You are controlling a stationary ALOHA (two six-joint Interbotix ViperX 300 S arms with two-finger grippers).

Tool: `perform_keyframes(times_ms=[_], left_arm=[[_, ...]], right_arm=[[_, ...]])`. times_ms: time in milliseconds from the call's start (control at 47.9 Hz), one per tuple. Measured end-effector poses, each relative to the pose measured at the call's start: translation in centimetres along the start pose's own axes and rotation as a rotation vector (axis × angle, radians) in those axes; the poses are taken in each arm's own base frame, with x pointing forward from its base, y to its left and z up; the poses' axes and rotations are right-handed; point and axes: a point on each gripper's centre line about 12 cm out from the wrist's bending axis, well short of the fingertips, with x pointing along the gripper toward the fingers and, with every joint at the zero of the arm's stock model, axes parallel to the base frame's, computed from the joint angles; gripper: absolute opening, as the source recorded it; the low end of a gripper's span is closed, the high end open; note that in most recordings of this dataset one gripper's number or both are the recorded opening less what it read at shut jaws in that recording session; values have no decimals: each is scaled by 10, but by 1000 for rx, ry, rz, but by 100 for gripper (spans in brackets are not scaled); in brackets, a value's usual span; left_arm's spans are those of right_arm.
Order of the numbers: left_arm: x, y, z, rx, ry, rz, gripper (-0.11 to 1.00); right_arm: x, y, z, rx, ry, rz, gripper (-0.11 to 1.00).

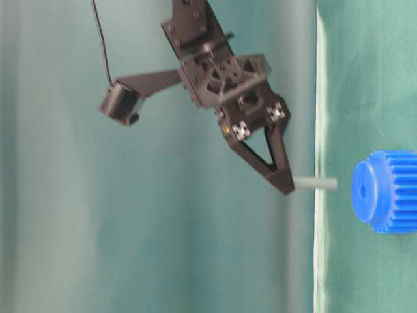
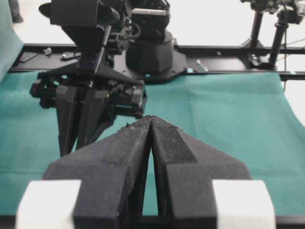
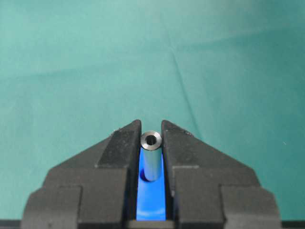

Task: Insert the shaft placed at a random location into the center hole of the medium gear at another random location.
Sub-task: 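Carry the held shaft left over the blue gear's center hole, then align and lower the shaft into the blue gear's center hole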

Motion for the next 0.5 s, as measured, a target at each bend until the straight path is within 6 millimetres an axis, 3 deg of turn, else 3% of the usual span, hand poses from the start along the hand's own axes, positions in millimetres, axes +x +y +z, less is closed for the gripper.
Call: perform_keyframes(times_ms=[501], left_arm=[[0, 0, 0, 0, -2, 0, 0]], right_arm=[[9, 1, 2, -1, -3, 2, 13]])
